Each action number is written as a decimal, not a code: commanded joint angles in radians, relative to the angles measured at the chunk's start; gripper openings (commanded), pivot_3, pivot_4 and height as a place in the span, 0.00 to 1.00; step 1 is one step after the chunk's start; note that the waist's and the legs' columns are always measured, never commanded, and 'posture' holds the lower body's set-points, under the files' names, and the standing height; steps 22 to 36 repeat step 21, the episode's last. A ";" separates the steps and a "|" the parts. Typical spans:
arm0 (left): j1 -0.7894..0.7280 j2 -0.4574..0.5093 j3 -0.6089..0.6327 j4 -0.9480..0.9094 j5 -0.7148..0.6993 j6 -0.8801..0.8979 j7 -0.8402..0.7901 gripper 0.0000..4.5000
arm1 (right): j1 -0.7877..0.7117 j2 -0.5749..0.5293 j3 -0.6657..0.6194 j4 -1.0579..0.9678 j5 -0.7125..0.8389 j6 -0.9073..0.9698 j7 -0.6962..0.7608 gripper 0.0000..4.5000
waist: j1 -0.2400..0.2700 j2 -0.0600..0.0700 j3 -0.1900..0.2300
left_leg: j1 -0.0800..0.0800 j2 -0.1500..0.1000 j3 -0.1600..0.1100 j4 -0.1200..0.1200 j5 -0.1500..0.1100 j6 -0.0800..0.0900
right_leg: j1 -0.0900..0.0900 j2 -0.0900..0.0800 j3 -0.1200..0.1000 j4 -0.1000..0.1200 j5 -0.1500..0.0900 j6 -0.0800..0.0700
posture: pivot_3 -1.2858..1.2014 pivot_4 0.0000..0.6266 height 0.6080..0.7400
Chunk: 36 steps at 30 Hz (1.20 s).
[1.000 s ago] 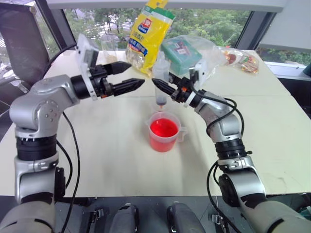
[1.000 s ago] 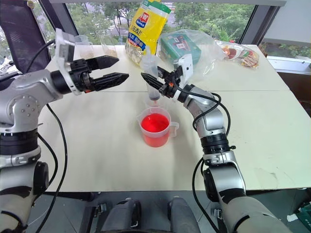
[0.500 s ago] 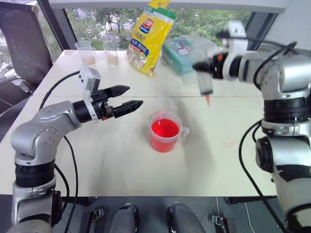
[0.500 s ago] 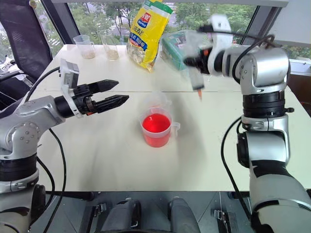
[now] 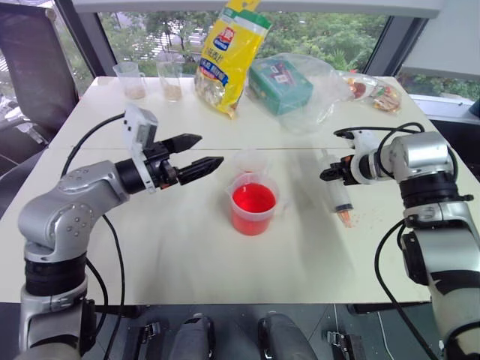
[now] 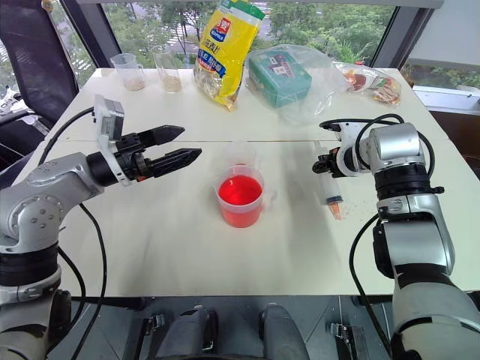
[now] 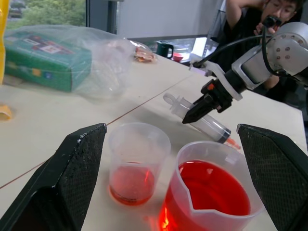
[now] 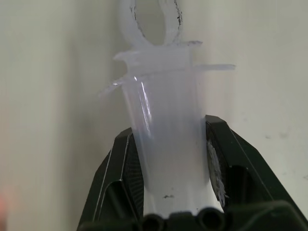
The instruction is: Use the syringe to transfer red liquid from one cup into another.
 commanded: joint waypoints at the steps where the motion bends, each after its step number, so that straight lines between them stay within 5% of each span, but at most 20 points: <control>1: -0.002 0.012 0.020 -0.032 -0.034 0.000 0.005 1.00 | -0.003 0.005 -0.030 0.027 -0.017 -0.008 -0.013 0.64 | 0.001 0.000 0.000 | 0.000 0.000 0.000 0.000 0.000 0.000 | 0.000 0.000 0.000 0.000 0.000 0.000 | 0.52 0.24 1.00; 4: -0.004 0.019 0.023 -0.035 -0.049 0.007 0.008 1.00 | -0.013 0.002 -0.043 0.019 -0.012 0.001 -0.009 0.98 | -0.001 0.000 0.000 | 0.000 0.000 0.000 0.000 0.000 0.000 | 0.000 0.000 0.000 0.000 0.000 0.000 | 0.52 0.24 1.00; 11: 0.013 0.072 0.032 -0.050 -0.074 0.026 -0.006 1.00 | 0.047 -0.141 -0.014 -0.293 0.028 -0.097 0.164 0.99 | -0.002 0.000 0.000 | 0.000 0.000 0.000 0.000 0.000 0.000 | 0.000 0.001 0.000 0.000 0.000 0.000 | 0.52 0.24 1.00; 16: 0.031 0.140 0.036 -0.046 -0.087 0.036 -0.045 1.00 | 0.224 -0.297 -0.073 -0.631 0.127 -0.278 0.402 0.99 | 0.002 0.000 0.000 | -0.001 0.000 -0.001 -0.001 0.000 0.001 | 0.000 0.001 -0.001 -0.003 0.000 0.000 | 0.52 0.24 1.00; 21: 0.031 0.196 0.034 -0.025 -0.097 0.038 -0.098 1.00 | 0.419 -0.436 -0.164 -0.762 0.184 -0.463 0.604 0.99 | 0.003 0.000 0.000 | 0.000 0.000 -0.001 0.000 0.000 0.001 | 0.002 0.000 -0.001 -0.003 0.000 0.000 | 0.52 0.24 1.00; 36: 0.031 0.196 0.034 -0.025 -0.097 0.038 -0.098 1.00 | 0.419 -0.436 -0.164 -0.762 0.184 -0.463 0.604 0.99 | 0.003 0.000 0.000 | 0.000 0.000 -0.001 0.000 0.000 0.001 | 0.002 0.000 -0.001 -0.003 0.000 0.000 | 0.52 0.24 1.00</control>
